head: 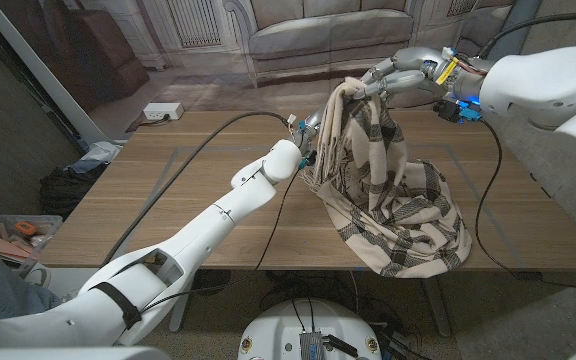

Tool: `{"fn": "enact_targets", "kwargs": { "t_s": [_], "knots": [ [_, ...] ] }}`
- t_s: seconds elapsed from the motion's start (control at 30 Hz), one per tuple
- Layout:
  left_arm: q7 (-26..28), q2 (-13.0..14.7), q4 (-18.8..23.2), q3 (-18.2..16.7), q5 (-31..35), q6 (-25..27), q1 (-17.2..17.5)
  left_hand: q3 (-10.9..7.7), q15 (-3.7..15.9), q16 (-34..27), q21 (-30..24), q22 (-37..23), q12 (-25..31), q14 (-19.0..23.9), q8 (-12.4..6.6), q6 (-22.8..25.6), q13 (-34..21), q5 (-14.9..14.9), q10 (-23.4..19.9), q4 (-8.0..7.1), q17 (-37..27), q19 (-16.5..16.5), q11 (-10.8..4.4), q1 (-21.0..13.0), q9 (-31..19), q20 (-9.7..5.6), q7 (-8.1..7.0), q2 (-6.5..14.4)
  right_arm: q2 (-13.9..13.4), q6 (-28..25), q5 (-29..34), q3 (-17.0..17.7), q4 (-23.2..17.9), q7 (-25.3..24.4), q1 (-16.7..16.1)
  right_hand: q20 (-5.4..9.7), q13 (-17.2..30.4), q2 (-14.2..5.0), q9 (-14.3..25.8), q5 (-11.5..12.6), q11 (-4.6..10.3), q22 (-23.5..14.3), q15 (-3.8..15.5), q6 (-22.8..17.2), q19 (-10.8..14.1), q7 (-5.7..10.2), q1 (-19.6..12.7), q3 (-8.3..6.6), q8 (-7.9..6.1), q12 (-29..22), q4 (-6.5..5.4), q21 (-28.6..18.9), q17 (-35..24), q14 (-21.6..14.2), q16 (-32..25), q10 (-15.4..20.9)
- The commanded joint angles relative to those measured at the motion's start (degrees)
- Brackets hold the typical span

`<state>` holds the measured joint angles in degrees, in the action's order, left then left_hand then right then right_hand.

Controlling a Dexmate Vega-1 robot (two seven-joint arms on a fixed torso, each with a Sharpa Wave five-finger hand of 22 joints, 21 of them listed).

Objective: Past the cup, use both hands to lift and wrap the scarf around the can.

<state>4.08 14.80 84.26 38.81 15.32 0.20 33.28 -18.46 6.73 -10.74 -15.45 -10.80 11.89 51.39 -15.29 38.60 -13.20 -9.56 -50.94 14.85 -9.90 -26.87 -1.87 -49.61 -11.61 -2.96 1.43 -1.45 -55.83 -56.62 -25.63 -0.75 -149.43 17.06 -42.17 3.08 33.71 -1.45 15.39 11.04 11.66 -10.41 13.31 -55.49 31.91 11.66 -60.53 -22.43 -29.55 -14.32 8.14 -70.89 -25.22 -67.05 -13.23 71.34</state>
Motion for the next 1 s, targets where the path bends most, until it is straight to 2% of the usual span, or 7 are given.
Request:
{"fn": "enact_targets", "kwargs": {
  "t_s": [0.03,0.13,0.3,0.53,0.7,1.0],
  "knots": [
    [-2.1,-1.7,-4.9,1.8,-1.2,-3.0,-2.3,-9.81,3.02,0.0,0.1,-0.1,0.0,0.2,-0.26,19.4,-0.2,-0.4,-7.4,-9.41,-0.2,0.3,-7.21,-6.7,-0.1,-0.33,-3.83,8.8,1.7,-7.7,-5.0,-10.1,3.1,-1.2,23.6,7.99,0.0,0.11,0.2,0.2,0.18,0.0,0.02,-0.6,0.6,0.13,-0.9,0.42,0.37,-0.4,-0.09,-0.2,-0.1,-0.7,-0.4,0.5],
    [-2.7,-2.4,-6.2,2.6,-1.3,-4.1,-2.8,-9.84,3.03,0.0,0.1,-0.1,0.0,0.1,-0.24,19.3,-0.2,-0.4,-7.3,-9.43,-0.2,0.3,-7.27,-6.6,-0.1,-0.29,-3.84,8.8,3.7,-9.0,-3.1,-15.5,5.8,-2.7,28.5,8.04,0.0,0.17,0.3,0.3,0.18,0.0,0.03,-0.7,0.6,0.22,-1.0,0.50,0.55,-0.5,-0.07,-0.1,0.0,-0.7,-0.3,0.5],
    [-3.7,-3.3,-6.5,3.9,-1.4,-5.5,-3.0,-9.91,3.16,0.0,0.2,-0.1,-0.1,0.2,-0.20,19.2,-0.2,-0.4,-7.2,-9.44,-0.2,0.4,-7.22,-6.6,-0.1,-0.24,-3.86,8.8,7.5,-10.6,3.3,-26.6,11.0,-5.4,36.3,8.00,-0.4,0.05,0.1,0.3,0.17,0.0,0.00,-1.2,0.6,0.33,-0.9,0.66,0.97,-0.4,-0.27,0.1,0.6,-0.6,0.0,0.4],
    [-4.6,-2.7,-3.2,6.6,1.1,-7.6,-2.9,-10.03,3.16,0.1,0.3,-0.1,-0.2,-0.2,-0.18,19.2,-0.2,-0.4,-7.1,-9.47,-0.2,0.6,-7.28,-6.5,-0.1,-0.23,-4.13,8.7,13.8,-10.3,10.5,-37.5,20.5,-6.0,42.5,7.92,-2.8,0.65,-0.8,0.6,0.27,0.1,-0.10,-3.4,0.4,0.50,-0.9,1.50,2.10,0.1,-0.40,0.7,3.9,0.9,1.5,1.4],
    [-5.2,-1.4,0.1,7.4,1.9,-8.4,-2.1,-10.14,3.18,0.2,0.5,-0.1,-0.1,-0.7,-0.13,19.1,-0.3,-0.4,-7.0,-9.56,-0.2,1.0,-7.31,-6.5,-0.1,-0.17,-4.39,8.8,17.1,-8.9,15.6,-43.5,26.7,-4.8,45.9,7.84,-3.4,0.78,-1.2,0.7,0.29,0.1,-0.14,-3.9,-0.1,0.53,-0.9,1.97,2.92,0.2,-0.61,1.3,4.9,1.5,1.5,1.6],
    [-6.5,1.9,6.0,8.0,1.4,-9.6,0.4,-10.29,3.16,0.2,0.6,-0.1,-0.2,-1.0,-0.10,18.9,-0.5,-0.5,-6.7,-9.74,-0.2,1.3,-7.29,-6.3,-0.2,-0.02,-4.49,8.8,22.5,-8.0,23.8,-47.1,37.3,-6.7,47.2,7.90,-8.8,1.05,-2.5,1.2,0.21,0.0,-0.30,-6.2,-0.8,0.79,-1.0,4.35,6.12,1.4,-1.28,2.7,7.6,3.3,0.9,1.3]
  ]
}}
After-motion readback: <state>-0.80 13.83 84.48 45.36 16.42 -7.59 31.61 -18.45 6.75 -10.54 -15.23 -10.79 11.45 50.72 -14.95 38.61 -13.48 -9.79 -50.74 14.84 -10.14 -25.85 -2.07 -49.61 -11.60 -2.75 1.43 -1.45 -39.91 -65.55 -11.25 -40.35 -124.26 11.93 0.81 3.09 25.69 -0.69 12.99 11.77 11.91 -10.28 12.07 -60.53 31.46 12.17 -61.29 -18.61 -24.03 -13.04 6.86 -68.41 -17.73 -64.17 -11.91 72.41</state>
